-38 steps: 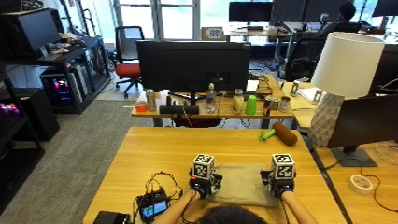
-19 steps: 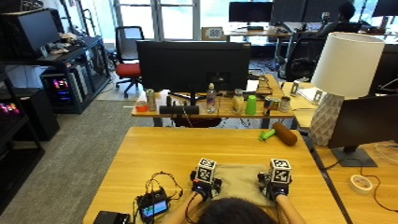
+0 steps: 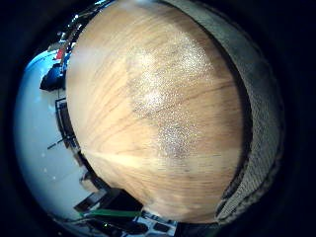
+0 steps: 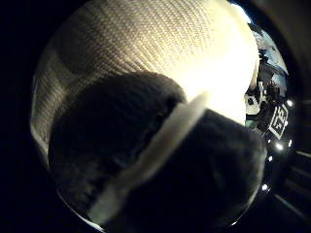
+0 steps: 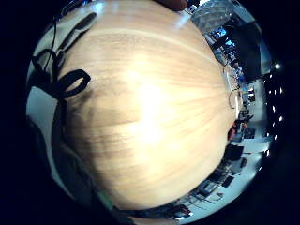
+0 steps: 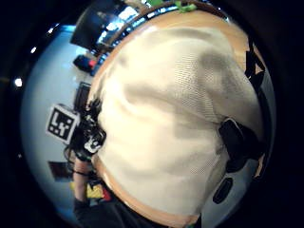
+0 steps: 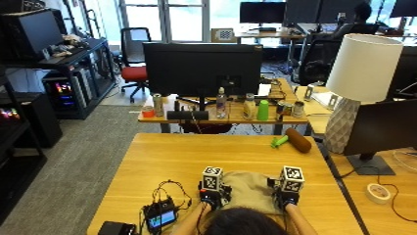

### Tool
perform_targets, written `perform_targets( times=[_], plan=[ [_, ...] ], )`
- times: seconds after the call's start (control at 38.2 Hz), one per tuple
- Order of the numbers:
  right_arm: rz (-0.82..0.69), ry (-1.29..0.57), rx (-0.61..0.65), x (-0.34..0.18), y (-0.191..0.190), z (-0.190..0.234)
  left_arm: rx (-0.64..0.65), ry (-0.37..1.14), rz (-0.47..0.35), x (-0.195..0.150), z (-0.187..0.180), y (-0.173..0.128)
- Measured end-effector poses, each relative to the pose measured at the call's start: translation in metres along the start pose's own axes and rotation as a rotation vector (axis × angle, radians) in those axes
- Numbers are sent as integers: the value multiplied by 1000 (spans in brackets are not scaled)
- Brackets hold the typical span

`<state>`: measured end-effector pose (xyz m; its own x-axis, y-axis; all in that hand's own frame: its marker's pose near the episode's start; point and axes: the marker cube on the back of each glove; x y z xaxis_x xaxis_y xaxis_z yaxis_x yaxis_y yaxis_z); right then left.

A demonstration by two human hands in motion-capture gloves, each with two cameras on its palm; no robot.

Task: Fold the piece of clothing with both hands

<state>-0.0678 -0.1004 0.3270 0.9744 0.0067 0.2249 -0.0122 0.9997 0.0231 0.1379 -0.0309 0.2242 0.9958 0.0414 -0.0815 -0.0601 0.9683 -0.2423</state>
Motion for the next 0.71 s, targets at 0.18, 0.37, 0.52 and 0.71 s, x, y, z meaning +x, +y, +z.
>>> perform_targets(
  times=[0.18,0.37,0.52,0.71],
  plan=[
    [-30,52,-40,-18,24,-51,-51,171,71,4,-4,1],
    [64,139,-177,-9,21,-77,69,122,11,-1,-14,-6],
    [117,131,-232,-9,4,-99,72,192,48,5,-13,-8],
    [76,91,-181,-15,-57,-109,130,236,67,-3,-30,-4]
  ],
)
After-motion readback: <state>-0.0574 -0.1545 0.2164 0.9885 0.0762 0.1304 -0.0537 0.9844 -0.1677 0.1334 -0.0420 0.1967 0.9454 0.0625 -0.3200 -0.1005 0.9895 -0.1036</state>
